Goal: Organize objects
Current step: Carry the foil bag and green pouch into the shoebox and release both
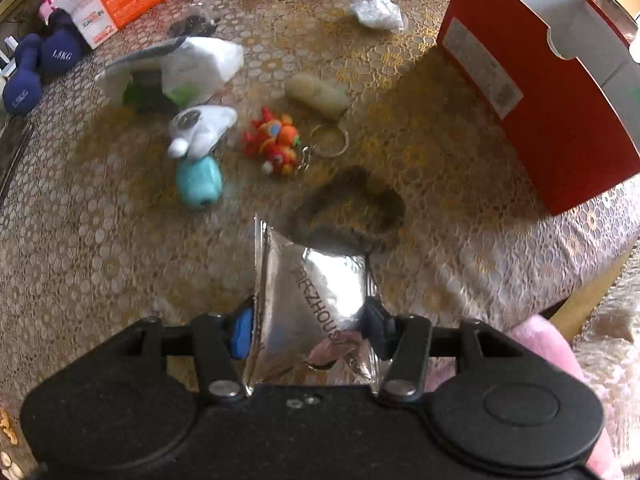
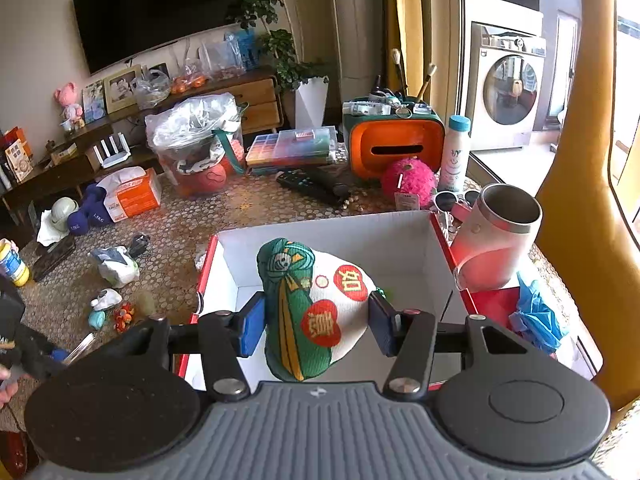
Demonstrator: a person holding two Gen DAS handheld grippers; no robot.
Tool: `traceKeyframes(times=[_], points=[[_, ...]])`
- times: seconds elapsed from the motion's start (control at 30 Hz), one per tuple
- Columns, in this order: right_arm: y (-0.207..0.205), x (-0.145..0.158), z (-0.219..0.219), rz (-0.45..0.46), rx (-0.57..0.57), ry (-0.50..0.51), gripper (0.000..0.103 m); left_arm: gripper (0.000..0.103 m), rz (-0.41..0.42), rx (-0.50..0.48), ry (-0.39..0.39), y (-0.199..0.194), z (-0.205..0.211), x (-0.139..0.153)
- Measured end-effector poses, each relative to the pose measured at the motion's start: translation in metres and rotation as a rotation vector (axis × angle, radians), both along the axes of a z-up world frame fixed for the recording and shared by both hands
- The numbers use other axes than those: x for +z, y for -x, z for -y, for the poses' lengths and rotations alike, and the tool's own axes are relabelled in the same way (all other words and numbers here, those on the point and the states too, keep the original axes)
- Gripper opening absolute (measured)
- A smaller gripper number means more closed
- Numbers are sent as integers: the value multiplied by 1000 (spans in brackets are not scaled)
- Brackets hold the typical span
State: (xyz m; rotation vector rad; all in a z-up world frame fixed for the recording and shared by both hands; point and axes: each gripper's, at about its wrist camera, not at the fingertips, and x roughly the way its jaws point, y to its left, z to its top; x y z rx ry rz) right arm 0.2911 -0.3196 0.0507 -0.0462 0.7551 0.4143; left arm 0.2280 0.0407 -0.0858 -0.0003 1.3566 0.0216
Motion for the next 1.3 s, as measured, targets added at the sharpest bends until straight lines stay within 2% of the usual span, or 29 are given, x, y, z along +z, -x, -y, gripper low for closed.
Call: traceKeyframes(times=[0.07, 0.27, 0.37, 0.43, 0.5, 0.57, 0.63, 0.7, 0.8, 0.9, 0.93, 0.97, 1.0, 1.03, 1.07, 1.17, 1.3], points=[[-1, -1, 0, -1, 2, 1, 53, 53, 29, -9, 9, 4, -2, 8], [-3, -3, -1, -6, 6, -2, 54, 53, 107, -43, 106, 3, 12, 52], [-5, -3, 1, -7, 2, -7, 54, 54, 193, -69, 115, 3, 23, 76], [-7, -5, 3, -12, -1, -12, 54, 54, 226, -40, 100, -3, 21, 78], [-8, -7, 3, -18, -3, -12, 54, 53, 151, -23, 66, -8, 19, 62], [-9, -9, 4, -24, -1, -12, 54, 53, 29, -61, 50, -5, 21, 36], [-9, -10, 6, -24, 2, -14, 54, 53, -2, -88, 28, 2, 25, 25], [-8, -10, 7, -23, 2, -19, 54, 53, 5, -82, 50, 5, 26, 24], [-11, -11, 10, -25, -5, -14, 54, 53, 68, -73, 80, 2, 25, 40], [-14, -12, 13, -29, -16, -19, 54, 53, 238, -41, 149, -4, 18, 75], [-14, -12, 13, -29, -17, -21, 54, 53, 260, -69, 114, -6, 18, 78], [-15, -12, 13, -30, -16, -21, 54, 51, 184, -113, 4, -9, 27, 65], [-15, -13, 12, -33, -13, -21, 54, 50, 116, -123, -47, -10, 30, 51], [-16, -13, 10, -36, -12, -21, 54, 50, 78, -115, -44, -9, 30, 41], [-16, -13, 10, -35, -10, -21, 54, 50, 67, -106, -2, -7, 29, 36], [-13, -12, 9, -27, 4, -24, 54, 50, 106, -99, 128, -4, 31, 44], [-18, -15, 13, -39, -11, -6, 54, 50, 134, -119, 139, -10, 43, 59]])
